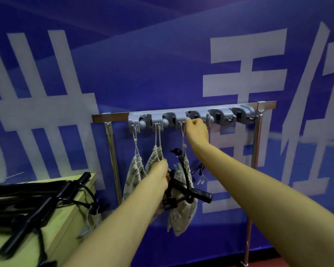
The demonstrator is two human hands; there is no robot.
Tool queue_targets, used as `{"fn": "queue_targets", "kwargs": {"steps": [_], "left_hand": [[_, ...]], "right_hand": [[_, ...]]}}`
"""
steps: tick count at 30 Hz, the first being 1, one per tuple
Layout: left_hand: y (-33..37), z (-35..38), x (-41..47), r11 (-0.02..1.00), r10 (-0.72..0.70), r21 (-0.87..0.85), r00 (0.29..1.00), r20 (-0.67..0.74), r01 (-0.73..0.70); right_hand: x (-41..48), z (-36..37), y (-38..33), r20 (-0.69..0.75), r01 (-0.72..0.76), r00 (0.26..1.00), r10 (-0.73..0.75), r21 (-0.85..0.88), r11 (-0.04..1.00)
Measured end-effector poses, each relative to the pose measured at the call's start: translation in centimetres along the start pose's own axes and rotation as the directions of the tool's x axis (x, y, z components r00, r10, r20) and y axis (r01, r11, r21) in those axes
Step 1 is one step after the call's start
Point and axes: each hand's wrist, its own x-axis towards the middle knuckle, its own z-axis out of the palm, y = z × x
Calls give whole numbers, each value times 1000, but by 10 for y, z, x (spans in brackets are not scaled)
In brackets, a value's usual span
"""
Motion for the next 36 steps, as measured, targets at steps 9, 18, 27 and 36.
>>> {"fn": "queue_targets", "kwargs": {"steps": [9,18,27,36], "left_hand": [[36,-92,-81,995,100,9,993,-55,-99],[46,-255,-166,970,238,128,924,-299,-208],[18,-441,-220,768,491,639,677,-548,-40],[-1,-517,-220,695,465,699,636,-616,168]], "right_hand": [[-94,18,-55,95,120,988,-118,-11,993],[-204,107,-112,421,171,891,-172,40,984],[-329,202,-139,827,334,524,-202,18,942],[-363,256,-116,975,554,210,69,-177,814]]}}
